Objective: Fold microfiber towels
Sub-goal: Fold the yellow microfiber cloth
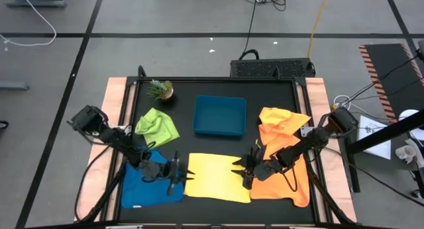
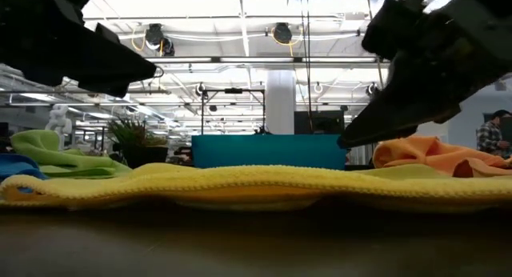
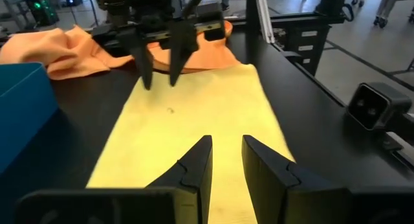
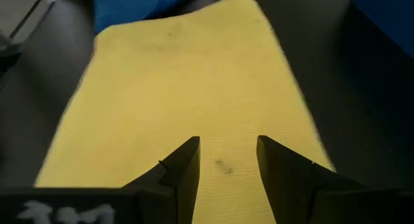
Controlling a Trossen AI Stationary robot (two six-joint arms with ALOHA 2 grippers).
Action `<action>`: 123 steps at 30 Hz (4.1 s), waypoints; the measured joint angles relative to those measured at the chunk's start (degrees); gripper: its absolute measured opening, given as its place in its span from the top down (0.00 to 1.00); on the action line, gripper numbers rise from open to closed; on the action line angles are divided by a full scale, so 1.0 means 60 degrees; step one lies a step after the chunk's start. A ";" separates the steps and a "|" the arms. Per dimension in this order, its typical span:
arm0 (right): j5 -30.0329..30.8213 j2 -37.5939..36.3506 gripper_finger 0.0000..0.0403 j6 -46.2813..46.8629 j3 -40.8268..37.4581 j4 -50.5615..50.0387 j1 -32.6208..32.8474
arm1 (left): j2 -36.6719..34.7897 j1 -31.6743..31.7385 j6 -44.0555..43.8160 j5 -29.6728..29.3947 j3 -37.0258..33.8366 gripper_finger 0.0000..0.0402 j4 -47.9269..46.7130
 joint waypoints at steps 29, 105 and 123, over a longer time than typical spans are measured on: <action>0.0113 -0.1712 0.64 0.1028 0.0007 -0.3593 -0.0025 | 0.0000 0.1199 -0.0999 0.0852 0.0000 0.78 -0.0407; -0.2074 -0.2375 1.00 -0.0899 0.1552 -0.3881 -0.1018 | 0.1708 0.4083 0.0794 0.5313 0.5881 0.58 -0.5521; -0.2104 -0.2375 1.00 -0.1052 0.1548 -0.3748 -0.0862 | 0.2750 0.4628 0.0390 0.6022 0.7399 0.45 -0.7336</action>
